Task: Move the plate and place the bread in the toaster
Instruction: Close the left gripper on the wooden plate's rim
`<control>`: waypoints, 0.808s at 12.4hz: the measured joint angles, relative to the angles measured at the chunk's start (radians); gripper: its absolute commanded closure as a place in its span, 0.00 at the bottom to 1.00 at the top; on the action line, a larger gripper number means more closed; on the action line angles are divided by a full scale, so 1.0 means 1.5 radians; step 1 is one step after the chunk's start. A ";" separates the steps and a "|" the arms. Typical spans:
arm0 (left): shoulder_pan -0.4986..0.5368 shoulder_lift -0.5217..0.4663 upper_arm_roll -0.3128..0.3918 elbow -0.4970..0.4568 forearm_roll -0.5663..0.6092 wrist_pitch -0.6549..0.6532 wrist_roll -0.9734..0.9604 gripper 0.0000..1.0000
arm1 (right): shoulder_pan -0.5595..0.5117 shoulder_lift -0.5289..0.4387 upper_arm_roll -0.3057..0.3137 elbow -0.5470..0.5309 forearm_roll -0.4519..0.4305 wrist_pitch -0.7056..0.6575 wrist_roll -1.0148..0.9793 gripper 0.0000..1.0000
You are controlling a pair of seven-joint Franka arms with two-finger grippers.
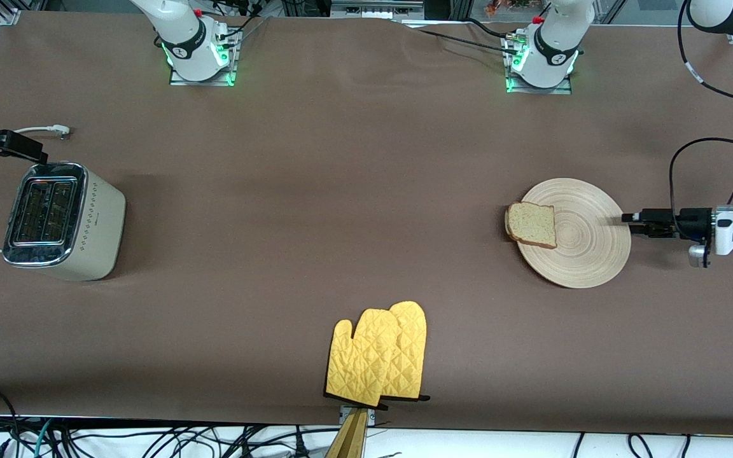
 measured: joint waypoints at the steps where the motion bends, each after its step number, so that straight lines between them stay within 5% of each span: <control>1: -0.001 0.007 -0.002 0.000 0.000 0.000 0.000 0.10 | 0.000 0.000 0.000 0.000 0.000 0.000 0.000 0.00; 5: 0.000 0.014 -0.009 0.000 0.000 0.000 0.000 0.64 | 0.001 0.000 0.004 0.000 0.000 0.007 -0.001 0.00; 8: 0.000 0.035 -0.011 0.000 -0.012 0.014 0.012 0.76 | 0.002 0.001 0.004 0.000 0.000 0.007 -0.001 0.00; 10: 0.000 0.051 -0.011 0.000 -0.016 0.030 0.037 1.00 | 0.002 0.001 0.004 0.000 0.000 0.007 -0.001 0.00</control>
